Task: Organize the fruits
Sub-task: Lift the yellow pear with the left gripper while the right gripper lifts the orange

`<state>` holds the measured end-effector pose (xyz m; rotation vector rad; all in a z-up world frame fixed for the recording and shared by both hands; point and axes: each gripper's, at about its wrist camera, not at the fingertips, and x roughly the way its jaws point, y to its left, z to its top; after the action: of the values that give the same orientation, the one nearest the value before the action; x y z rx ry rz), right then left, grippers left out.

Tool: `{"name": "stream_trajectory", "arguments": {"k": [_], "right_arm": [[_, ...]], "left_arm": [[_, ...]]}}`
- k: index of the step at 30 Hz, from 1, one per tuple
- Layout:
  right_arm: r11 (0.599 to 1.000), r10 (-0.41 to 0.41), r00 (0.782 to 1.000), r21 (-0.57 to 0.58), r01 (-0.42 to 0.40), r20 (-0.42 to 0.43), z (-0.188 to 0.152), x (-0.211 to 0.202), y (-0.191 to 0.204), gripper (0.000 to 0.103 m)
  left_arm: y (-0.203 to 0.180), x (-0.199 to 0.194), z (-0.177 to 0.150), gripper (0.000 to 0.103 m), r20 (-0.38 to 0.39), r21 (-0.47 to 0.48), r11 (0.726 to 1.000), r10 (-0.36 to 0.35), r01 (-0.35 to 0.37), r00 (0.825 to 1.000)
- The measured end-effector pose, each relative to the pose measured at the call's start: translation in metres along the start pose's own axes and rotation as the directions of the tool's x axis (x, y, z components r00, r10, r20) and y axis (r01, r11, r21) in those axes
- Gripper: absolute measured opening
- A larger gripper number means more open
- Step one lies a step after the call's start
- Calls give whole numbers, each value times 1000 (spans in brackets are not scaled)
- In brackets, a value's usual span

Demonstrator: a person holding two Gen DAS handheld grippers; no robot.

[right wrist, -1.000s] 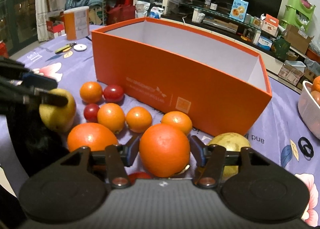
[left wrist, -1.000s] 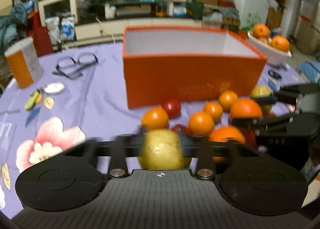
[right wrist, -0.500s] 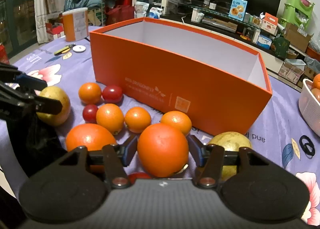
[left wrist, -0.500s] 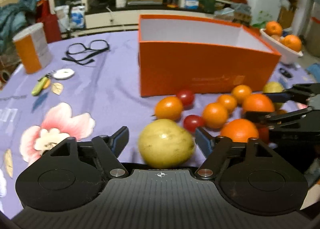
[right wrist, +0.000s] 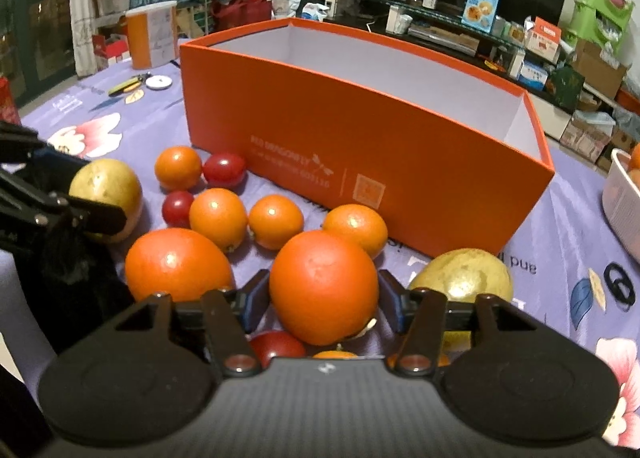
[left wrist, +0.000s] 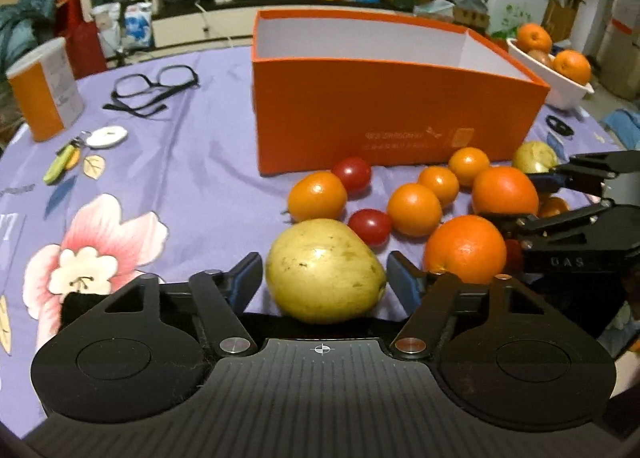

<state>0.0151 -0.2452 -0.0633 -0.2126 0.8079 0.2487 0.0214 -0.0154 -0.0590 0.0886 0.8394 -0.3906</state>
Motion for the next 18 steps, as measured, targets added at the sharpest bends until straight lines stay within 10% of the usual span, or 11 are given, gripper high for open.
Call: {"name": "stream_trajectory", "arguments": {"k": [18], "right_arm": [[998,37,998,57,-40,45,10,-18,1,56]], "left_arm": [[-2,-25,8,47,110,-23,998,61,-59,992]]}}
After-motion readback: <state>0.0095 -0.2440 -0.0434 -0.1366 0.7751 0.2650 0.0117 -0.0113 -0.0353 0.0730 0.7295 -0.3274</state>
